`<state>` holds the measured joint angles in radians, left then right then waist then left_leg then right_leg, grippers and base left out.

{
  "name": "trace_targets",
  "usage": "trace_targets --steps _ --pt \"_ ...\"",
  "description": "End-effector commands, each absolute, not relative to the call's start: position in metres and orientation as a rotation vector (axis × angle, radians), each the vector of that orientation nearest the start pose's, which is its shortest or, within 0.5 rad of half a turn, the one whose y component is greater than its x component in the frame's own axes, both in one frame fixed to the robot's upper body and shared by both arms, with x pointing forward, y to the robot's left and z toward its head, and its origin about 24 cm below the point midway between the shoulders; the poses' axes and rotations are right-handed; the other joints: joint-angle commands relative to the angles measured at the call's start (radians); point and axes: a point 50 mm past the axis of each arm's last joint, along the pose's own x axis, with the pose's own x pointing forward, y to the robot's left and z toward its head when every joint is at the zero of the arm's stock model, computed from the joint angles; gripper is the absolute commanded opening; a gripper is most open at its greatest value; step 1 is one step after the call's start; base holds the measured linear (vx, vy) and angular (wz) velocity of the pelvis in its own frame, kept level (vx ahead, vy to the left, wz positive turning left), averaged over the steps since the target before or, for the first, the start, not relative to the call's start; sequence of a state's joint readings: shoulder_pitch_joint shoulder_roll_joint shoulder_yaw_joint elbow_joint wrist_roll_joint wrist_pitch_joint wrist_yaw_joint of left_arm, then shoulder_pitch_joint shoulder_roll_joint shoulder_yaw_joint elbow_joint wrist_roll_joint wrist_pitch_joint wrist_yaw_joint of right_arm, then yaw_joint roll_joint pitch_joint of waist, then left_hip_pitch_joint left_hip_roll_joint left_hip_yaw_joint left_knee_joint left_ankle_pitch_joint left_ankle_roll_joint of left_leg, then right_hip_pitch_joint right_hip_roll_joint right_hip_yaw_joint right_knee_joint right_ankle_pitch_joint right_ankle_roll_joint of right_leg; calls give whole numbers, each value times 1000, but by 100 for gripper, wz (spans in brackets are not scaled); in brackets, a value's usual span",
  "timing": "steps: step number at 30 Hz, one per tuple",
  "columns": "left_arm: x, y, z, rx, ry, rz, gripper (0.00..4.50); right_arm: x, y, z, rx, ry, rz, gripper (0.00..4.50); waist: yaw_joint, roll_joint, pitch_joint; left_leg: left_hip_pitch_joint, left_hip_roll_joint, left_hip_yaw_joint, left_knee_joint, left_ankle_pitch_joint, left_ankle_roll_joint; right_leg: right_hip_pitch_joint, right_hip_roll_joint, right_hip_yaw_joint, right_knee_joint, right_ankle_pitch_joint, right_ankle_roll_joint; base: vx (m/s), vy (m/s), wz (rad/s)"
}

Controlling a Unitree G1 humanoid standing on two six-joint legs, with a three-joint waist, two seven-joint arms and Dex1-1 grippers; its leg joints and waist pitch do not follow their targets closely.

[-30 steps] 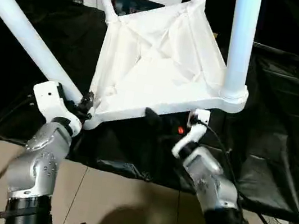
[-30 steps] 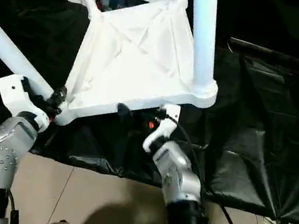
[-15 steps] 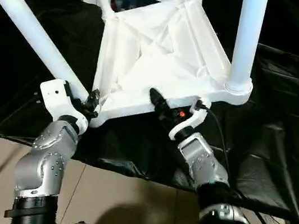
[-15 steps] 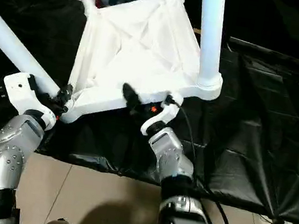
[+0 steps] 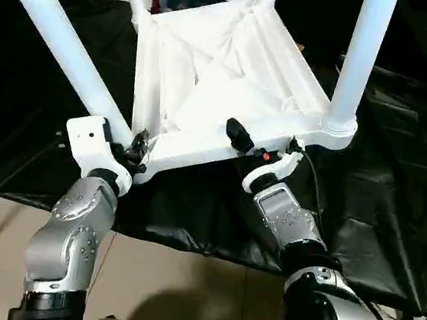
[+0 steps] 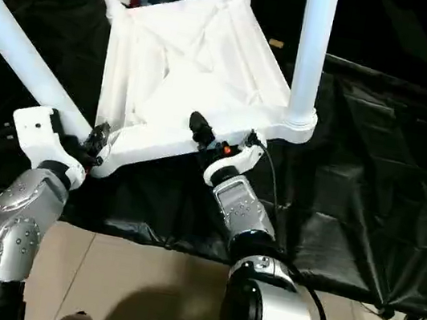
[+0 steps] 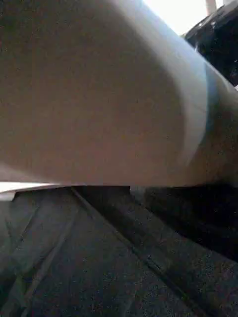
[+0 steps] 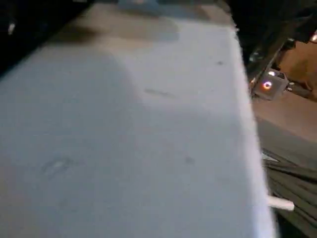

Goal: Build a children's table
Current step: Flip table

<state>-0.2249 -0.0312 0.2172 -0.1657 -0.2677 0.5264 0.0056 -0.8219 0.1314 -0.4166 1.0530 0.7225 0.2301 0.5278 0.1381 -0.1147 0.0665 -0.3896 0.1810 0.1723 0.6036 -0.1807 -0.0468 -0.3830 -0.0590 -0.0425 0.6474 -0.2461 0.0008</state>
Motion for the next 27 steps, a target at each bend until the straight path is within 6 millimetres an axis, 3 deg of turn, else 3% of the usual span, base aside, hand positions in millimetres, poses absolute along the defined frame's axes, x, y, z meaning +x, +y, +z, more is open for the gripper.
trace_targets --steps 1,5,8,14,15,16,23,27 --pt "286 152 97 -370 84 -64 215 366 -51 61 1147 254 525 334 4 8 -76 30 55 -12 -63 28 48 43 -85 36 -51 181 -220 0 0 0" --pt "285 155 95 -342 100 -43 215 367 -53 60 1156 249 511 304 7 4 -76 30 54 -11 -62 35 47 44 -86 37 -50 199 -218 0 0 0" --pt "283 160 94 -354 100 -41 285 370 -57 62 1154 232 487 285 8 5 -77 30 54 -11 -62 33 44 44 -86 37 -49 197 -220 0 0 0" --pt "283 169 96 -371 92 -57 329 374 -65 65 1171 197 440 241 11 7 -78 31 52 -11 -60 33 37 45 -85 36 -45 221 -228 0 0 0" --pt "282 174 97 -376 89 -57 336 376 -70 67 1177 177 425 236 11 14 -78 31 52 -11 -60 37 33 43 -83 36 -45 231 -231 0 0 0" --pt "281 177 97 -376 90 -56 345 376 -71 67 1182 173 418 231 11 12 -79 31 52 -11 -60 37 33 44 -82 35 -44 234 -232 0 0 0" --pt "274 195 93 -355 100 -57 393 381 -83 71 1185 129 373 214 10 25 -78 33 53 -12 -64 1 7 43 -82 34 -46 219 -225 0 0 0" --pt "262 214 92 -302 98 -115 428 386 -101 76 1164 76 301 206 10 28 -77 38 53 -10 -68 -27 -11 38 -79 33 -48 187 -220 0 0 0"
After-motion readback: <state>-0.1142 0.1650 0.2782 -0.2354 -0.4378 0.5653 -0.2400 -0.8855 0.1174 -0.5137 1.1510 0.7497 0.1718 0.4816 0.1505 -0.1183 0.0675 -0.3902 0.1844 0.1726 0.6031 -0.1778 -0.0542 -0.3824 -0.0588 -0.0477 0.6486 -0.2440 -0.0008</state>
